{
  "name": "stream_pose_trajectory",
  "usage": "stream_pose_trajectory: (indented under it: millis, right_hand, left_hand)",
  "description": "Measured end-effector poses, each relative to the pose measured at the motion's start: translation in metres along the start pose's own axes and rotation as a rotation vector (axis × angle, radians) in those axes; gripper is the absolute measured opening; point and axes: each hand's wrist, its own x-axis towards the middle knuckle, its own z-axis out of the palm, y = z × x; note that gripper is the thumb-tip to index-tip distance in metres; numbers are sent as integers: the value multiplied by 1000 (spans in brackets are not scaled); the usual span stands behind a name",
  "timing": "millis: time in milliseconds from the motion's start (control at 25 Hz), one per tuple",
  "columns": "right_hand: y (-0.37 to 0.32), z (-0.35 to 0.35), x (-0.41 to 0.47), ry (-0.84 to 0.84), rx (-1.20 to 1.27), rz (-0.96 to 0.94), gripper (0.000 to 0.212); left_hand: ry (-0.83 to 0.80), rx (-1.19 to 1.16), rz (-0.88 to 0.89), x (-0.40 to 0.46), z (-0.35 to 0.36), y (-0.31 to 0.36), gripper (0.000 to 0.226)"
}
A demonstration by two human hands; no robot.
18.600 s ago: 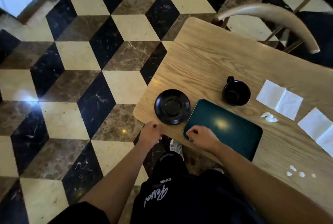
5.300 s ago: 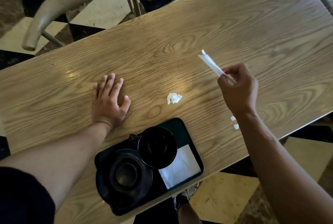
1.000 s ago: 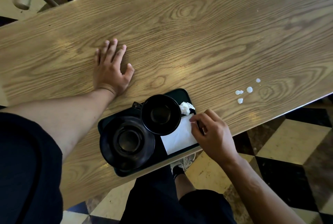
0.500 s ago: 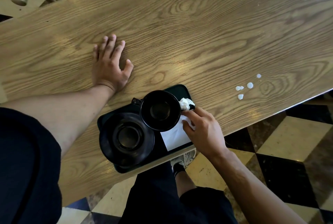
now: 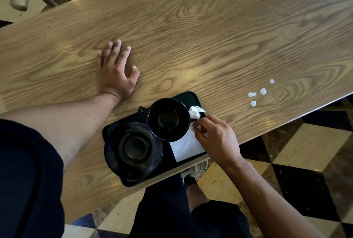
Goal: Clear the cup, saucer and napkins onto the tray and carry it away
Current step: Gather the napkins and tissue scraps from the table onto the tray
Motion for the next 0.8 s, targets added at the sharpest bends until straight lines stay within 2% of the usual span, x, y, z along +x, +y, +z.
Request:
stream_pose_trajectory:
  millis: [160, 240, 360, 520, 600, 640, 680, 800]
  right_hand:
    - [-1, -11, -3, -35, 80, -96, 5]
    - [0, -23, -8, -97, 244, -70, 3]
    - [0, -46, -7, -61, 694, 257, 2]
    - [11, -63, 7, 286, 1055, 619, 22]
    - [25, -66, 15, 404, 1144, 789, 25]
    - [33, -65, 18, 422, 1082, 846, 20]
    - [42, -62, 18, 403, 907, 871, 14]
    - [54, -48, 8, 335, 202, 702, 17]
  left_hand:
    - [3, 2, 5, 0, 0, 0, 64]
    - [7, -2, 7, 0, -1, 0, 64]
    - [6, -4, 6, -1, -1, 2, 63]
    - [5, 1, 3, -1, 0, 1, 63]
    - [17, 9, 8, -1, 2, -1, 64]
    - [29, 6, 11, 0, 4, -1, 64]
    - [46, -1, 19, 1, 6, -2, 64]
    - [89, 2, 58, 1, 10, -7, 63]
